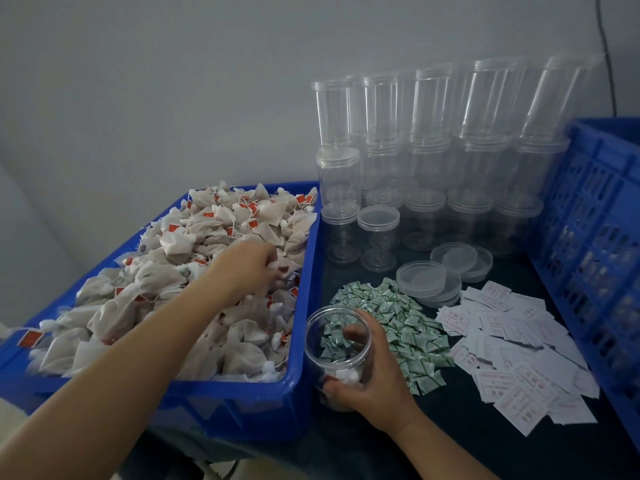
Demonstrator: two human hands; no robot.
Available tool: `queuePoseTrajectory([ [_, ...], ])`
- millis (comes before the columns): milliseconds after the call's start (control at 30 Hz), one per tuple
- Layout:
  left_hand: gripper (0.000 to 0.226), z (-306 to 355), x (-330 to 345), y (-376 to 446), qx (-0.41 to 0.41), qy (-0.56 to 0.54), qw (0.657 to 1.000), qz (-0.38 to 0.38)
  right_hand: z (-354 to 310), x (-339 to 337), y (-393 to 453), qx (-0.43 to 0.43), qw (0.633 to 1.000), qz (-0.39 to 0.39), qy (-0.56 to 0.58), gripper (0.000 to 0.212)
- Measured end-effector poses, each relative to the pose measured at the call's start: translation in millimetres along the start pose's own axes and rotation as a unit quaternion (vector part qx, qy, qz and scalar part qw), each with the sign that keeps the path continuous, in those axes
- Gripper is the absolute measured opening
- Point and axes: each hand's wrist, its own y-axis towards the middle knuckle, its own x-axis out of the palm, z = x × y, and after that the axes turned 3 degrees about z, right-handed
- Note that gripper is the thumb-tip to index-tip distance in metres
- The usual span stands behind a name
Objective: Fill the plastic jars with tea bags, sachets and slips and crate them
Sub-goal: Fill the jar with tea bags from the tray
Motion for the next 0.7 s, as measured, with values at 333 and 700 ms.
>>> queuePoseTrajectory([
  [333,0.011,42.9,-69.3,-31.6,0.054,-0.21,0.976,-0.006,-0.5,-0.7,0.3,0.005,1.0,-0.003,0.02,0.101],
  [700,0.019,75.5,-56.4,-48.0,0.15,-0.211,0.959,-0.112,-6.5,-2.1,-0.4,0.008,1.0,-0.004,0.013,0.102],
])
